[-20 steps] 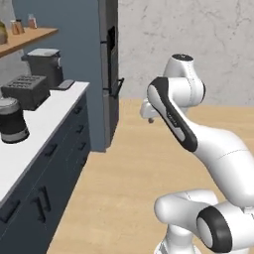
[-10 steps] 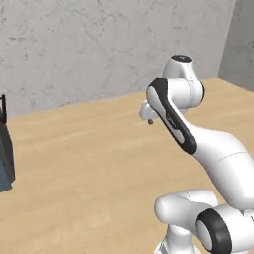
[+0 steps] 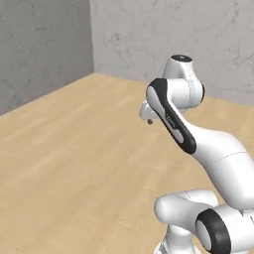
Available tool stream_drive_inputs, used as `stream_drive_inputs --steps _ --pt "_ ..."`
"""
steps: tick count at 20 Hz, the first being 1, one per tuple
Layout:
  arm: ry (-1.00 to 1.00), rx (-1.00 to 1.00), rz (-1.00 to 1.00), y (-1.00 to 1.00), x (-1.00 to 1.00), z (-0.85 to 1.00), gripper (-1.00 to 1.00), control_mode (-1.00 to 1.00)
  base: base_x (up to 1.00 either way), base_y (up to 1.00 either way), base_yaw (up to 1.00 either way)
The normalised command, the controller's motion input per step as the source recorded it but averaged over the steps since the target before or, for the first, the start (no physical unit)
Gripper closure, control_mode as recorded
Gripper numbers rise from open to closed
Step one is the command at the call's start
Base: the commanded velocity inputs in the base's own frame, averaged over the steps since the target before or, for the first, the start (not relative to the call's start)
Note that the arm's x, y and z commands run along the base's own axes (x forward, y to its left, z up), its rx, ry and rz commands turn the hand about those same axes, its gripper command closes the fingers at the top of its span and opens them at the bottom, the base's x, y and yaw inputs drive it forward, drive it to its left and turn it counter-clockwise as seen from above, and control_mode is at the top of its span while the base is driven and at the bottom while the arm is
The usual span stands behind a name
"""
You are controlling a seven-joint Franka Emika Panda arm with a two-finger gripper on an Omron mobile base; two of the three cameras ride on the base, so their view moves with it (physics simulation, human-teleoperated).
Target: Navigate to the toaster oven.
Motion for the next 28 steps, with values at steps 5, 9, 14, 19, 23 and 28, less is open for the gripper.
stream_drive_inputs --steps 5,9,14,19,23,28 --pt "0.00 0.00 0.00 0.00 0.00 0.00 -1.00 1.00 0.00 0.00 -0.92" --pt "0.00 0.00 0.00 0.00 0.00 0.00 -1.00 1.00 0.00 0.00 -0.92" --pt "0.00 0.00 0.00 0.00 0.00 0.00 -1.00 1.00 0.00 0.00 -0.91" --pt "0.00 0.00 0.00 0.00 0.00 0.00 -1.00 1.00 0.08 0.00 -0.86" --pt "0.00 0.00 0.00 0.00 0.00 0.00 -1.00 1.00 0.82 0.07 -0.60" --pt "0.00 0.00 0.00 0.00 0.00 0.00 -1.00 1.00 1.00 0.33 -0.34"
